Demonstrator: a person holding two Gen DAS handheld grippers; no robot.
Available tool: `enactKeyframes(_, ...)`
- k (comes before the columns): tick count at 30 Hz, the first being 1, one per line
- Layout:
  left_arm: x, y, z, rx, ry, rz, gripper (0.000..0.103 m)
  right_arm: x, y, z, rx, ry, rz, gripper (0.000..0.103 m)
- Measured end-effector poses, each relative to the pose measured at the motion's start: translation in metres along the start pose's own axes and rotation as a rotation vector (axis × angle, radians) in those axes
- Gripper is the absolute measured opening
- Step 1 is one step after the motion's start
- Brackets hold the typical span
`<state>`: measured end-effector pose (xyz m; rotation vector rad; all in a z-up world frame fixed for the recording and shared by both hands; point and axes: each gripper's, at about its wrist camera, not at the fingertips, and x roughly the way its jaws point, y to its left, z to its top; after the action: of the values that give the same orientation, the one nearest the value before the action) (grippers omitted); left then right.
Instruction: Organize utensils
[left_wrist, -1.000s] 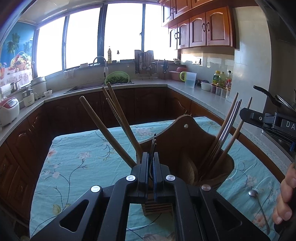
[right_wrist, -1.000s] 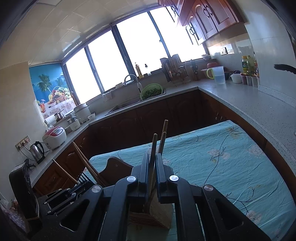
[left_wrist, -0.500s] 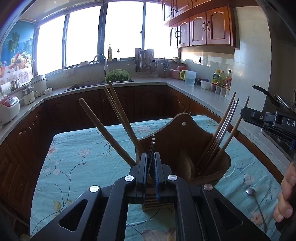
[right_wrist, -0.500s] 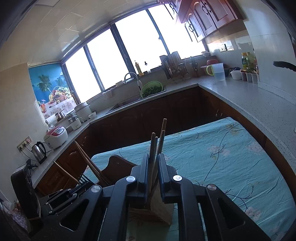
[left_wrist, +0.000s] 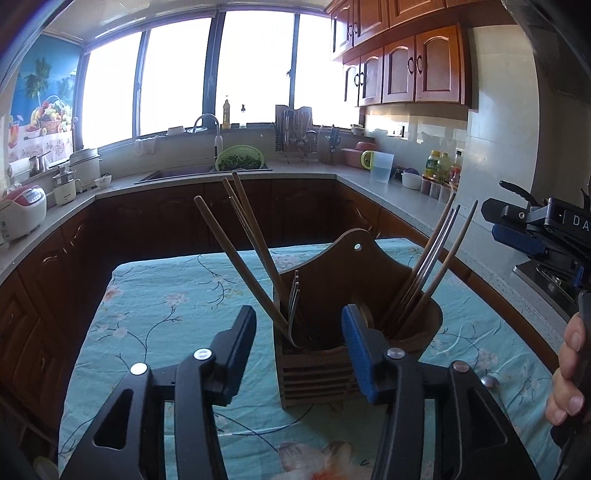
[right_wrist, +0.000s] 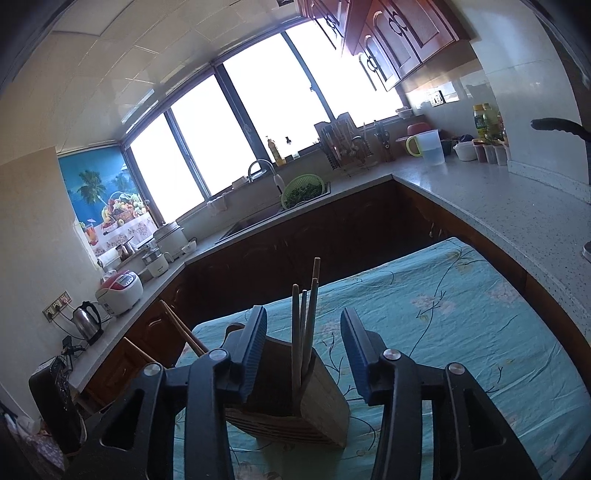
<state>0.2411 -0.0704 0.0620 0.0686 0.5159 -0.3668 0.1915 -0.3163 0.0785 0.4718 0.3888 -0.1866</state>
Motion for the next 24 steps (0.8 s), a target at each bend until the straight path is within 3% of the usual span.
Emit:
enactKeyframes(3, -0.013, 0.002, -0.004, -0.028, -0.011, -0.002, 0.067, -0.007, 0.001, 0.0, 0.011, -0.009, 0.017, 0.056)
enactKeyframes(5, -0.025, 0.004, -0.008, -0.047, -0.025, 0.004, 0.079, -0.016, 0.002, 0.0, 0.008, -0.027, 0.032, 0.069)
enactKeyframes(7, -0.038, 0.008, -0.017, -0.065, -0.039, 0.015, 0.084, -0.027, 0.004, -0.004, -0.003, -0.045, 0.041, 0.09)
enactKeyframes(9, -0.05, 0.014, -0.03, -0.092, -0.034, 0.028, 0.092, -0.039, 0.004, -0.011, -0.005, -0.062, 0.039, 0.099)
enactKeyframes(15, -0.084, 0.038, -0.078, -0.219, 0.018, 0.055, 0.097, -0.062, -0.005, -0.057, 0.003, -0.005, 0.017, 0.1)
enactKeyframes(24, -0.139, 0.055, -0.117, -0.252, 0.03, 0.118, 0.099, -0.099, 0.0, -0.146, -0.053, 0.103, -0.037, 0.1)
